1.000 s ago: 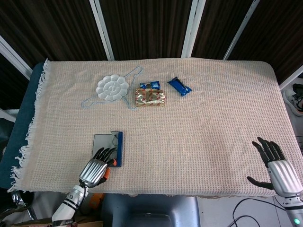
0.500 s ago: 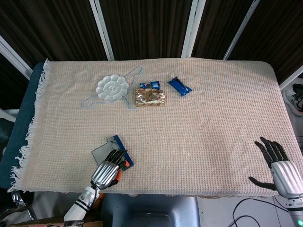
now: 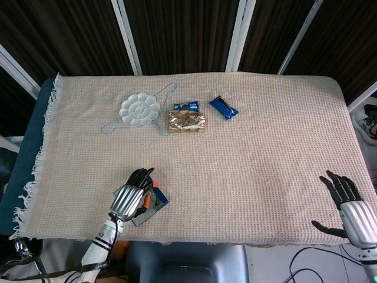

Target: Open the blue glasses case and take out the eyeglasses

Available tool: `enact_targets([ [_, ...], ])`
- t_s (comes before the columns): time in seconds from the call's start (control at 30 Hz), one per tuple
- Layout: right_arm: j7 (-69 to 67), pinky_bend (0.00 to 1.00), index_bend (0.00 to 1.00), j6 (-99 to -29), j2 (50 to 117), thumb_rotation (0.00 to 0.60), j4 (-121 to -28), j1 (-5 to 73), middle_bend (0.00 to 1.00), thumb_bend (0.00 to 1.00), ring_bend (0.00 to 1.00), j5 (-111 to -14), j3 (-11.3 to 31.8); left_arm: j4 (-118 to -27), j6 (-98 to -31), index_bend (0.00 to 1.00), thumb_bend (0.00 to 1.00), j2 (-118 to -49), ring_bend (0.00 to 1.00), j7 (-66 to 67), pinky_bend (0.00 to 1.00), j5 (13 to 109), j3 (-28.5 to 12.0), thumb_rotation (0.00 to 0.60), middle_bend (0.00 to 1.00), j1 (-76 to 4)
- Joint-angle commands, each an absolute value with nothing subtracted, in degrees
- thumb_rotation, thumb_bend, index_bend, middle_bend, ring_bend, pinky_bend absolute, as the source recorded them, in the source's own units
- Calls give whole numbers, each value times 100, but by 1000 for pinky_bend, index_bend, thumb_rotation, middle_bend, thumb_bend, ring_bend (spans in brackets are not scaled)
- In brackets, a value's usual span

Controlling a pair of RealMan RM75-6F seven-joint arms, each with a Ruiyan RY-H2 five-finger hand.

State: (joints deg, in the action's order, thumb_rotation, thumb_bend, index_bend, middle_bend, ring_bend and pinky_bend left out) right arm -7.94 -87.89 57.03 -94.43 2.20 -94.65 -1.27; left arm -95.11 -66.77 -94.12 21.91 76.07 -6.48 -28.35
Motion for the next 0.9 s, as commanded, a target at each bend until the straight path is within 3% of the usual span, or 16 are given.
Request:
enact_targets([
  [0.03,-766,0,0,-8779,5712,600,-9445,223,0,176,0,-9465,-126,-9416,-6647,315,658,-9391,0,2068,0,7520,-951,600,0,-2998],
  [0.23,-659,0,0,-8721,5727,600,-9459,244,0,176,0,-9479,-138,-8867,-6131,345,665,-9639,0,1890,0,6791,-1569,600,0,-3467],
  [0.4,-694,0,0,-8700,5713,600,-9460,254,0,176,0,-9433,-117,-8251,-5728,359,669,-9912,0,2215,0,5985,-1841,600,0,-3852],
  [0.6,-761,0,0,-8690,5680,600,-9456,258,0,176,0,-9387,-99,-7952,-5513,366,685,-10089,0,2428,0,5255,-1881,600,0,-4045],
  [0.9,-802,0,0,-8726,5679,600,-9444,244,0,176,0,-9412,-101,-7891,-5603,429,698,-10060,0,2664,0,5068,-1677,600,0,-4131],
])
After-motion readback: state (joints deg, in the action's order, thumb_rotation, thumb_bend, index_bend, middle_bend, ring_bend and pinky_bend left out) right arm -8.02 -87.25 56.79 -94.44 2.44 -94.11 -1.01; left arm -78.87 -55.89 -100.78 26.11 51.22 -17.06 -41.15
